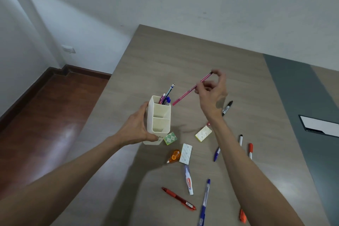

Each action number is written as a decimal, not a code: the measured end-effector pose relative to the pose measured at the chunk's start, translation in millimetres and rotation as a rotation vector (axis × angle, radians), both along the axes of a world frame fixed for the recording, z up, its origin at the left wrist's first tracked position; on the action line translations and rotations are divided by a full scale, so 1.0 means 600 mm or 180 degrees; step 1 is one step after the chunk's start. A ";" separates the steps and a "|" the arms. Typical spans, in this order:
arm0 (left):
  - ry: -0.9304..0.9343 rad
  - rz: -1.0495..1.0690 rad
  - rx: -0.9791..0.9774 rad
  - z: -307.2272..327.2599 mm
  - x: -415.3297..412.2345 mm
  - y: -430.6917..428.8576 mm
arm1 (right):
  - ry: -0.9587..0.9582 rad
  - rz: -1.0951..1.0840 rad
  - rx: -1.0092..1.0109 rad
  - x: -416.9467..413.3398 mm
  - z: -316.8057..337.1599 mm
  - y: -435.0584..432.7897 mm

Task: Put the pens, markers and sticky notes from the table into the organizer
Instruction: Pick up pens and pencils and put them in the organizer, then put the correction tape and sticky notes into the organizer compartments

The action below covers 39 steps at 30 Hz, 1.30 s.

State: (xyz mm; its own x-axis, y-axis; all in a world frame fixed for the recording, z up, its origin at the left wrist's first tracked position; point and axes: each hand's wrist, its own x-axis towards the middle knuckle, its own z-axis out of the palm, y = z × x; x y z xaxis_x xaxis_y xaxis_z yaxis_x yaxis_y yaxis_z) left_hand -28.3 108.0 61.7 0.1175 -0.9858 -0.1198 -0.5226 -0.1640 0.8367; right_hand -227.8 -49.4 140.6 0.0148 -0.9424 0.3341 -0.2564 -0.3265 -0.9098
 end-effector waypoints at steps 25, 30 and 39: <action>0.0044 0.0043 0.0004 0.018 -0.018 0.013 | 0.1999 0.0474 -0.0959 -0.014 -0.049 0.053; 0.0043 0.0086 0.0034 0.016 -0.016 0.020 | 0.3463 0.1458 0.0794 -0.112 -0.190 0.131; 0.0104 0.0106 0.0094 0.001 -0.015 0.049 | 0.4264 0.2126 0.0064 -0.091 -0.268 0.187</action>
State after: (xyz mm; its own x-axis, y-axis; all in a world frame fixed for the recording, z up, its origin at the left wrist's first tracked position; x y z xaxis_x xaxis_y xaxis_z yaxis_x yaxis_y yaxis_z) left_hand -37.5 137.4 62.5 0.1458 -0.9774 -0.1532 -0.4889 -0.2058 0.8477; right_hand -282.4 63.1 -20.5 0.7100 -0.6427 -0.2879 -0.6942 -0.7075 -0.1326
